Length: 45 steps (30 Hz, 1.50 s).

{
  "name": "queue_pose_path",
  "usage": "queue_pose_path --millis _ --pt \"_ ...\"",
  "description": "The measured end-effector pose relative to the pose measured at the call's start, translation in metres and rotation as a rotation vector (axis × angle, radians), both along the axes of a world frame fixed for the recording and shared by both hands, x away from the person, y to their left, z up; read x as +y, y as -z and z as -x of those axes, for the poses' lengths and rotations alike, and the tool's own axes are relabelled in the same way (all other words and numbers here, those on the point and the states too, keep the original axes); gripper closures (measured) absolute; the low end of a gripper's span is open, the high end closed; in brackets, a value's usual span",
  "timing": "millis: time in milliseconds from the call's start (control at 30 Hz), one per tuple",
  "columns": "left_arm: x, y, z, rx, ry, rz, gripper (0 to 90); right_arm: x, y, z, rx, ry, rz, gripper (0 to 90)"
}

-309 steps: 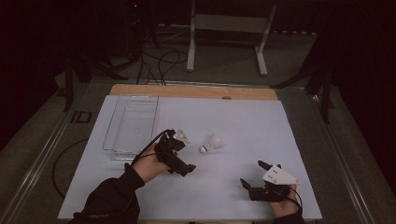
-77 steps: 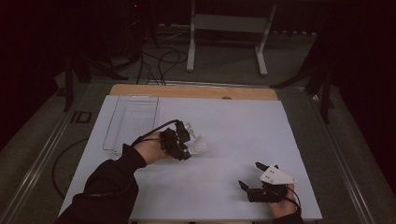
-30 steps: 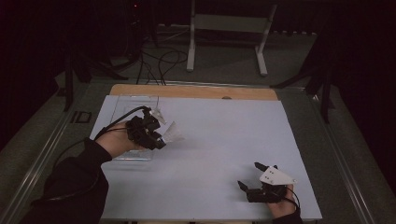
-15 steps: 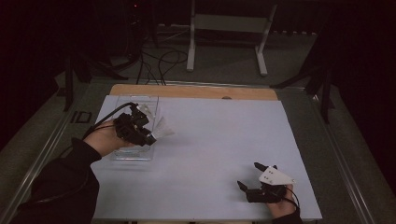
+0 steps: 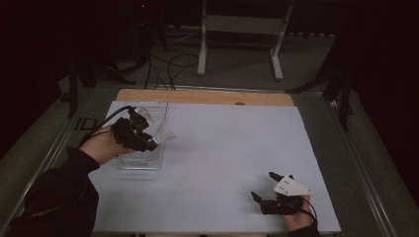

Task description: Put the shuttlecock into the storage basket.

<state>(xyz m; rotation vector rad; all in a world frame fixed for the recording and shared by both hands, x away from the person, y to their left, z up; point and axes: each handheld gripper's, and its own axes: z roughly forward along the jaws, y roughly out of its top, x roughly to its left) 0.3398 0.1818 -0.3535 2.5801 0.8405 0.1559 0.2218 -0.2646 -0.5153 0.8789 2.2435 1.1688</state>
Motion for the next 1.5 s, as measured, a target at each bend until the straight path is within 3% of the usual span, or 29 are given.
queue_pose_path --millis 667,1300,1500 --pt "0.043 -0.01 0.001 -0.008 -0.104 -0.004 65.9 0.0 0.0 0.0 0.0 0.001 0.003 9.6" --pt "0.079 -0.006 0.002 -0.006 -0.182 0.012 65.9 0.001 0.0 0.0 0.001 -0.003 0.004 9.6" --pt "0.09 -0.004 0.002 -0.01 -0.229 0.016 65.9 0.001 0.0 0.0 0.0 -0.001 0.003 9.6"
